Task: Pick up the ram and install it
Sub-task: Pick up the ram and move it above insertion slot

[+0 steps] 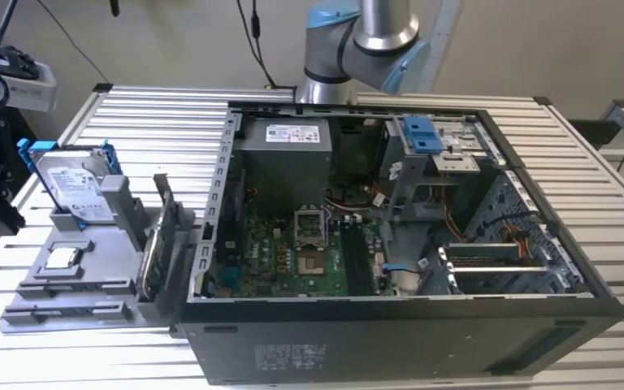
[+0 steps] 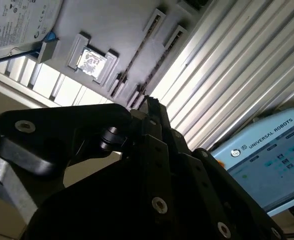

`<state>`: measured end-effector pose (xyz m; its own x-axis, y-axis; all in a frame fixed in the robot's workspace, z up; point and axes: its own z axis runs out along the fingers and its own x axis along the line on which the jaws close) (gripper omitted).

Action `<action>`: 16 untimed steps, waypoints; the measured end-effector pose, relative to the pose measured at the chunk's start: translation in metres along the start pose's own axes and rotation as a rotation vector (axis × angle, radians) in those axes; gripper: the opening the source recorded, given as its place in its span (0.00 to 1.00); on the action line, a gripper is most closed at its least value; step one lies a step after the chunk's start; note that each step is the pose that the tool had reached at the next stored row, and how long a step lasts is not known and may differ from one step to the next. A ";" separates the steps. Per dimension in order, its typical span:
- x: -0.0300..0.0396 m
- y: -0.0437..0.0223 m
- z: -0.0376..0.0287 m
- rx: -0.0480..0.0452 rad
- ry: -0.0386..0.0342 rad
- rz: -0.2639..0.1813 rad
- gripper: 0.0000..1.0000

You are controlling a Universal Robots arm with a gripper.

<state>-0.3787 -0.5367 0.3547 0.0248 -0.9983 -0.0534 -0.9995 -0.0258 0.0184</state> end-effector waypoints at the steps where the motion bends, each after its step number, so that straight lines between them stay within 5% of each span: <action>1: 0.0000 0.0000 0.0000 0.0000 0.0000 0.000 0.18; 4: 0.0000 0.0000 0.0001 0.0000 0.0000 0.000 0.36; 7: 0.0000 0.0000 0.0001 0.0000 0.0000 0.000 0.42; 16: 0.0006 -0.0002 0.0106 0.0001 0.0001 0.000 0.42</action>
<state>-0.3787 -0.5367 0.3440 0.0248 -0.9983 -0.0533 -0.9995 -0.0258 0.0183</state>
